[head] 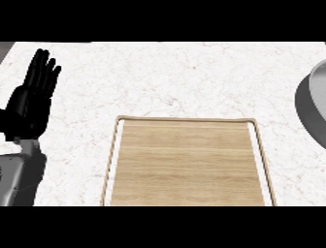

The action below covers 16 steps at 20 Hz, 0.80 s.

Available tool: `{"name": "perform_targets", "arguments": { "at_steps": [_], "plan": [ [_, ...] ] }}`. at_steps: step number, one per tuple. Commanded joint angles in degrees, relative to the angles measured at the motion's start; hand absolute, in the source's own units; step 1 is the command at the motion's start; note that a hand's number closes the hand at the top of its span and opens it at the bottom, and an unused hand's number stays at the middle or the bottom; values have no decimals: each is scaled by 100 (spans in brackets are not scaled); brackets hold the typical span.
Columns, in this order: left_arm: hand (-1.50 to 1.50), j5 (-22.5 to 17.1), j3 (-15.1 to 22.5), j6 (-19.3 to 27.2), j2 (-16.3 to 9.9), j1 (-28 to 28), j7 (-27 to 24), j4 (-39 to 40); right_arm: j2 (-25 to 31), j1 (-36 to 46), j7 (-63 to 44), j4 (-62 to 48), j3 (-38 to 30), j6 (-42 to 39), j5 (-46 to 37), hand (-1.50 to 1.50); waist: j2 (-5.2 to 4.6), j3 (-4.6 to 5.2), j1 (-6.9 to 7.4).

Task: Pick the bell pepper from the tray and place it in the pot

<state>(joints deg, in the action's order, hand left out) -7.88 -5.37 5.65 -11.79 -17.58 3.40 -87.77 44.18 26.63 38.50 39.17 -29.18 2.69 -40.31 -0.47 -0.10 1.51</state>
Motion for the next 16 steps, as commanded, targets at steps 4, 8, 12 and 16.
{"name": "perform_targets", "arguments": {
  "at_steps": [4, 8, 12, 16],
  "plan": [
    [0, 68, 138, 62, 237, 27, -170, 39, 148, 758, 46, -1537, 255, -913, -121, -150, -31, -8, 71],
    [0, 50, 50, -17, 115, 209, -151, -129, 45, 838, 872, -1865, 356, -899, -135, -150, -2, -4, 10],
    [0, -15, 11, -143, -7, 304, 6, -230, 240, 1175, 1349, -2027, -16, -1304, 302, -150, 1, -8, 26],
    [0, 11, -41, -116, 3, 6, -51, 90, 271, 1498, 999, -2280, -506, -1972, 896, -150, 2, -2, -56]
  ]
}}
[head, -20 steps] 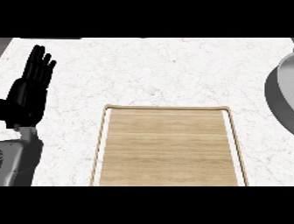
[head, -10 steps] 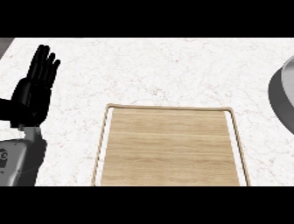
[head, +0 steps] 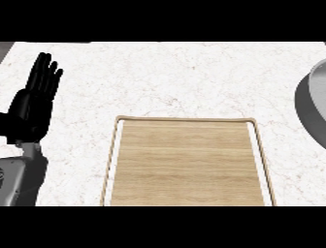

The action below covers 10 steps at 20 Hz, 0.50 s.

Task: Pick the bell pepper from the tray and place it in the pot

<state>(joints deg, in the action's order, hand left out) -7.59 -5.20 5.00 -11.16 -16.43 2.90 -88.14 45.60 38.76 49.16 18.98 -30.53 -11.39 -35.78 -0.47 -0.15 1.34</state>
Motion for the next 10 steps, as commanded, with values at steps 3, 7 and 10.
{"name": "perform_targets", "arguments": {
  "at_steps": [3, 7, 10],
  "plan": [
    [0, -84, -167, -14, -90, 111, 42, -165, 230, 335, -496, -560, -616, -720, 685, -150, 7, 3, 10],
    [0, 14, 106, 17, 155, 107, -39, -209, 655, 449, -782, -911, -1067, -1197, 1134, -150, -25, -8, 46],
    [0, -33, -97, -66, 10, 12, -133, 129, 598, 206, -460, -917, -1281, -1109, 1391, -150, -31, -7, -1]
  ]
}}
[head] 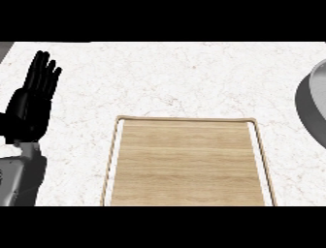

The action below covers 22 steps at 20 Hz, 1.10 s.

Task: Pick the bell pepper from the tray and place it in the pot

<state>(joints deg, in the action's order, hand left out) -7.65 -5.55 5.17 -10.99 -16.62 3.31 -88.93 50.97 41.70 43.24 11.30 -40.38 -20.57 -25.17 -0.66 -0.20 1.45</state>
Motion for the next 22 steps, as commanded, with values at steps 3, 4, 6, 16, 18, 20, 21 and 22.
{"name": "perform_targets", "arguments": {
  "at_steps": [3, 4, 6, 16, 18, 20, 21, 22],
  "plan": [
    [0, -8, -61, 28, -49, 2, 76, -155, 647, -435, 296, -248, -529, -778, 553, -150, -14, -18, -1],
    [0, -29, -2, -49, -20, -34, 40, -100, 367, -81, -69, -271, -514, -349, 541, -150, -51, -22, 120],
    [0, 65, -32, 60, 34, -123, -71, 180, 645, -416, 239, -290, -690, -814, 731, -150, -65, -29, -10],
    [0, 30, 23, 36, 70, -127, 27, 44, 1167, -789, -64, -290, -969, -1104, 1044, -150, -86, -61, 32],
    [0, -16, -4, -65, 77, 105, -206, 3, 1229, -908, -5, -272, -1025, -1261, 1114, -150, -79, -66, 49],
    [0, -86, -73, -86, -13, -44, -27, -12, 1269, -983, -34, -227, -1006, -1309, 1113, -150, -73, -65, 43],
    [0, -3, 44, 11, 160, 91, -133, -47, 1346, -1050, -11, -219, -1056, -1373, 1163, -150, -70, -77, 7],
    [0, -54, -32, -70, 35, 46, -102, -89, 1275, -1140, 5, -226, -1034, -1369, 1151, -150, -60, -69, 30]
  ]
}}
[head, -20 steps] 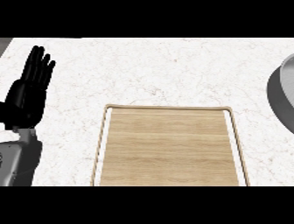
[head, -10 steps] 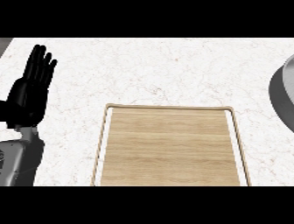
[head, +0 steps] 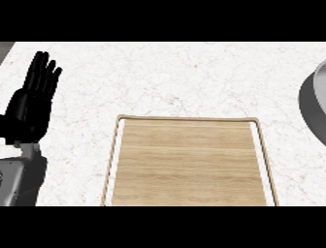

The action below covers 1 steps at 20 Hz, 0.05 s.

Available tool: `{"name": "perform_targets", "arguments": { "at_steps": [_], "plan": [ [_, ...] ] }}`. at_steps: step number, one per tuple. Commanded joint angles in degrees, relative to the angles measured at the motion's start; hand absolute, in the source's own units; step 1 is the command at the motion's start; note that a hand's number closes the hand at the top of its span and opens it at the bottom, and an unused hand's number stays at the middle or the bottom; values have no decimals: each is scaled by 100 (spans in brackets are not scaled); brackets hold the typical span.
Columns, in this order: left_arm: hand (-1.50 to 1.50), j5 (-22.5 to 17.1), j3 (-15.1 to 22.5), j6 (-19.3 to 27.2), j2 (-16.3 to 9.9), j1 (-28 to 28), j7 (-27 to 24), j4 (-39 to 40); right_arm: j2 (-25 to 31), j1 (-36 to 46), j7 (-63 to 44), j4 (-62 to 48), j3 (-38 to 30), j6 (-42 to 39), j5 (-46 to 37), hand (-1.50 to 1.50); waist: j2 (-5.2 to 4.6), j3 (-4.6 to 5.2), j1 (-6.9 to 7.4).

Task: Pick the bell pepper from the tray and place it in the pot

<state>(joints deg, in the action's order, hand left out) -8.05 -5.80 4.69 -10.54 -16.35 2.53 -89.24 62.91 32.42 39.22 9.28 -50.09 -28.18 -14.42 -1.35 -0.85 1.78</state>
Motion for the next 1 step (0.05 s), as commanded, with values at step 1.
{"name": "perform_targets", "arguments": {
  "at_steps": [1],
  "plan": [
    [0, 18, 28, 33, 63, -13, -22, 45, 106, -245, 396, 22, -54, -504, 64, -150, -15, -8, -27]
  ]
}}
